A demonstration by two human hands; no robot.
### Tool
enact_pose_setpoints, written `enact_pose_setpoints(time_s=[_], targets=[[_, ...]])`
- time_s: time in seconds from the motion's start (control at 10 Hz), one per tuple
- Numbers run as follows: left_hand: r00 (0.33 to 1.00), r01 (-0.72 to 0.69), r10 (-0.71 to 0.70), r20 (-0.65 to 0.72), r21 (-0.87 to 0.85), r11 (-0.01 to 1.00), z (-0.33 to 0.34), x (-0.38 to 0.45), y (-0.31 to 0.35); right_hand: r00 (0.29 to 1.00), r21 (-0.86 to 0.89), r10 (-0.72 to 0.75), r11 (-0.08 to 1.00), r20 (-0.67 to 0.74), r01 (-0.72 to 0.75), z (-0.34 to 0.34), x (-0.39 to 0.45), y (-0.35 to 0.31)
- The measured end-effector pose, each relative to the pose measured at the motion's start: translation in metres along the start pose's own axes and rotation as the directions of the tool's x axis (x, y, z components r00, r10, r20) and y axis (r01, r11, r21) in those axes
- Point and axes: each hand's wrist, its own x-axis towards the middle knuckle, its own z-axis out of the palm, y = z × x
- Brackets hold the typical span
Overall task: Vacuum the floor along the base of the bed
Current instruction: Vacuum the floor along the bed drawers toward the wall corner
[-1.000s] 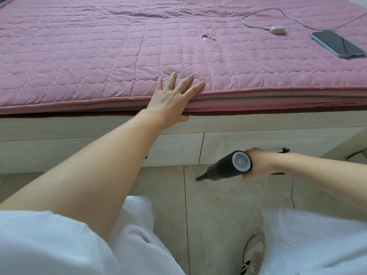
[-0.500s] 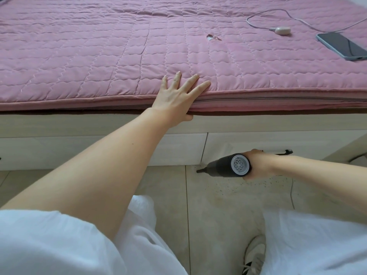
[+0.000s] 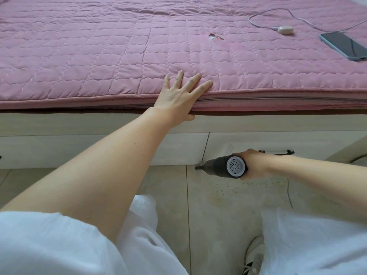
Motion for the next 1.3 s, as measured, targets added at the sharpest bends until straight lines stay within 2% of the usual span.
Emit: enact_pose_setpoints(time_s=[0.2,1.3], targets=[[1.000,0.000,0.000,0.001,0.003,1.000,0.000,0.000,0.000,1.000,-0.053,0.007,0.999,-0.007,-0.007,0.006,0.008,-0.001],[1.000,0.005,-0.005,-0.012,0.003,1.000,0.003,0.000,0.000,0.998,-0.007,0.062,0.998,0.007,-0.062,0.001,-0.008,0.032]])
